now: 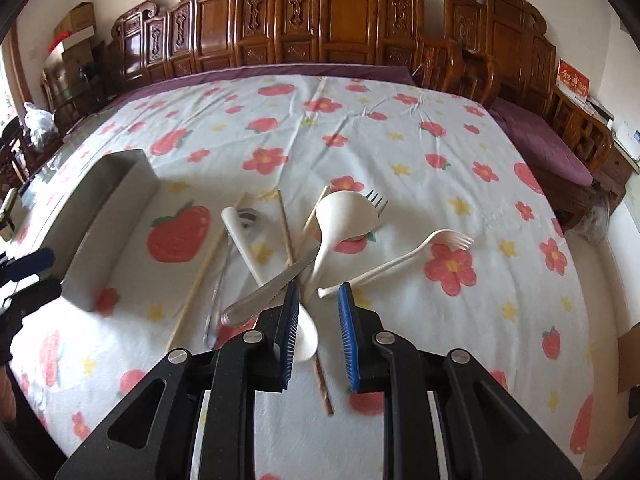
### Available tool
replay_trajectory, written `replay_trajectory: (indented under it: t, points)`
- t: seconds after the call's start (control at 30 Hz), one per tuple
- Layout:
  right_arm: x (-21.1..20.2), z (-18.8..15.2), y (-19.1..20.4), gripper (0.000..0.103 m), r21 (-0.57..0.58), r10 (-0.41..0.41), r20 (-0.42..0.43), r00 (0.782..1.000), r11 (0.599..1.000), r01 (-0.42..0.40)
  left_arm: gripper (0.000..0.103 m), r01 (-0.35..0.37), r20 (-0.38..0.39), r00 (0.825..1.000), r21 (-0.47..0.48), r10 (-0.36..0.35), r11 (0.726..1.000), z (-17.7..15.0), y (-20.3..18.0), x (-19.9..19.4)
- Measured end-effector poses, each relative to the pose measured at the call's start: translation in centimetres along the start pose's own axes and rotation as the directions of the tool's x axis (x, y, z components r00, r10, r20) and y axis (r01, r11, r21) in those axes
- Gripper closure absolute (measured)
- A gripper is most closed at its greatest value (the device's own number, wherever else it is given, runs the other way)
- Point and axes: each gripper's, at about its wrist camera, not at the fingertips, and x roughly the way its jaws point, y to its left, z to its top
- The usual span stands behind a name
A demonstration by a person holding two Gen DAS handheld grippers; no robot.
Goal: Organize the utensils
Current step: 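Grasp the large white plastic spoon with the right gripper, then grasp another wooden chopstick with the left gripper while the right holds the white spoon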
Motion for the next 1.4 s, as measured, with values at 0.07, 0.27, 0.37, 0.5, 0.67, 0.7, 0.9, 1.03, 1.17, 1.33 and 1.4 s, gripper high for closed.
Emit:
replay_trajectory:
  t: [0.07,0.27,0.37,0.5,0.67,0.7,0.9,1.03,1.17,1.33,1.4]
  points:
    - [1.2,0.5,-0.3,0.081,0.006,0.000,-0.012,1.000,1.000,0.000,0.058,0.001,-0.008,1.000,0.001,-0.001,1.000,-0.2,-0.3,0.6]
    - [4.6,2.1,-1.0,0.081,0.052,0.017,-0.057,0.998,0.999,-0.014,0.058,-0.003,-0.026,1.000,-0.003,0.003,1.000,-0.8,-0.7,2.5]
    - [5.6,2.5,-1.3,0.081,0.082,0.027,-0.065,0.998,0.996,-0.022,0.058,0.004,-0.033,0.999,-0.002,-0.004,1.000,-1.0,-0.9,3.0]
    - [6.8,2.6,-1.9,0.081,0.113,0.031,-0.083,0.996,0.993,-0.021,0.058,0.017,-0.035,0.999,0.006,-0.017,1.000,-1.2,-1.3,3.3]
    - [7.3,2.8,-2.4,0.081,0.169,0.070,-0.081,0.994,0.984,-0.055,0.058,0.030,-0.037,0.999,0.013,-0.029,0.999,-1.3,-1.8,3.5]
    - [7.4,2.9,-2.4,0.081,0.181,0.077,-0.083,0.994,0.982,-0.061,0.058,0.031,-0.039,0.999,0.015,-0.031,0.999,-1.4,-1.9,3.6]
    - [7.8,2.9,-2.4,0.083,0.231,0.129,-0.099,0.987,0.968,-0.103,0.058,0.046,-0.050,0.998,0.014,-0.045,0.999,-1.5,-2.1,4.1]
    - [7.1,3.0,-1.9,0.091,0.221,0.119,-0.096,0.988,0.971,-0.096,0.058,0.064,-0.053,0.997,0.019,-0.062,0.998,-1.6,-2.4,4.2]
    - [5.6,3.4,-1.8,0.092,0.208,0.114,-0.068,0.991,0.973,-0.098,0.058,0.078,-0.056,0.995,0.023,-0.077,0.997,-1.8,-2.8,4.6]
    - [3.6,4.3,-1.7,0.095,0.163,0.081,-0.035,0.996,0.984,-0.074,0.058,0.092,-0.071,0.993,0.021,-0.090,0.996,-1.9,-3.3,5.2]
    - [2.9,4.7,-1.8,0.097,0.150,0.069,-0.028,0.997,0.987,-0.064,0.058,0.095,-0.074,0.993,0.017,-0.093,0.995,-1.9,-3.3,5.3]
